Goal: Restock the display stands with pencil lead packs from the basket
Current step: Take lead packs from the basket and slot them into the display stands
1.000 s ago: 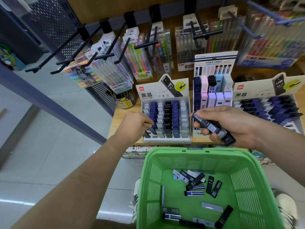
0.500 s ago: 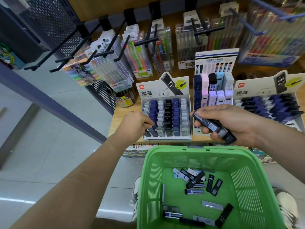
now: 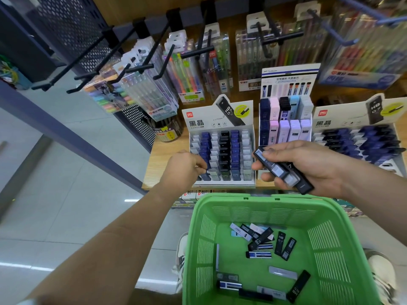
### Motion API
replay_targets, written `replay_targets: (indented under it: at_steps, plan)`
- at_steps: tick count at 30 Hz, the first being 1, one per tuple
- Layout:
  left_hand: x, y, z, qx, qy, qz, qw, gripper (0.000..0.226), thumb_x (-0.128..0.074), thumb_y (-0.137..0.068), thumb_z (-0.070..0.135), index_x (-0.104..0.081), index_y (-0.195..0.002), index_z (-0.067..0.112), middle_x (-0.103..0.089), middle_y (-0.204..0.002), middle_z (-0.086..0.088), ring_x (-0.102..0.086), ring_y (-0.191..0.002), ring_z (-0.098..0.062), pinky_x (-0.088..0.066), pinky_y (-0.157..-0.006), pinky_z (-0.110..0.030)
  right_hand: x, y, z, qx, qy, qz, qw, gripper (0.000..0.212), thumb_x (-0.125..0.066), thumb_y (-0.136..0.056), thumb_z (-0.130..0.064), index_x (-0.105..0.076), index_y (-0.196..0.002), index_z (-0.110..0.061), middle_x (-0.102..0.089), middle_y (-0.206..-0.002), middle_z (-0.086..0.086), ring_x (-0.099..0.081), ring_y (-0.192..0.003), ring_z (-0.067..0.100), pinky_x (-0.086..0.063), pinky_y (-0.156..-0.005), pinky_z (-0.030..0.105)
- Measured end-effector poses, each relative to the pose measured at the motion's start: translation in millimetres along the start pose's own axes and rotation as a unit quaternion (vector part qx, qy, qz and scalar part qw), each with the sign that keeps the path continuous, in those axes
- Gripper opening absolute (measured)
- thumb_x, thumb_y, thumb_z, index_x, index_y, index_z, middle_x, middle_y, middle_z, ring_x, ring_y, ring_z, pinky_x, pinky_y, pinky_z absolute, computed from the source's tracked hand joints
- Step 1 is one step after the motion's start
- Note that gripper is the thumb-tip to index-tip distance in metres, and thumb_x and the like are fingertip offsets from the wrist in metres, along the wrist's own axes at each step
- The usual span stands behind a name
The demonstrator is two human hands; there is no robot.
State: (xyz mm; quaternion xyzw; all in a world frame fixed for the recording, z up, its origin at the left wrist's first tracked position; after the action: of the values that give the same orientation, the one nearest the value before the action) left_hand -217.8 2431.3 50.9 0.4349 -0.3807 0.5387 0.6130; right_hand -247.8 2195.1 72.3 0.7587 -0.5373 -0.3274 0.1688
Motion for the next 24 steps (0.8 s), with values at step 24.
replay_targets:
  at_steps: [24]
  plan:
    - [53, 104, 95, -0.039, 0.443, -0.092, 0.891, 0.029, -0.052, -0.096, 0.026, -0.069, -0.080, 0.008, -0.066, -0.063, -0.002, -0.059, -0.052, -0.009, -0.050, -0.051, -0.017, -41, 64, -11, 0.128, -0.057, -0.072, 0.987, 0.037, -0.067, -0.071, -0.003, -0.065, -0.108, -0.007, -0.058, -0.069, 0.004, -0.049, -0.054, 0.010, -0.033, -0.033, 0.013]
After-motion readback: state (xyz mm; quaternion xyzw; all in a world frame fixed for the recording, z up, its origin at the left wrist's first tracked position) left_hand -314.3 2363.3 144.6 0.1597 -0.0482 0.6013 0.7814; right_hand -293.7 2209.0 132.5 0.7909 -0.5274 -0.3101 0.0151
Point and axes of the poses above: each hand's wrist, its own y-axis away from the middle knuckle, its own x-axis out of the back of the hand, z = x × y, the point moved 7 cm from there along -y, towards the middle knuckle
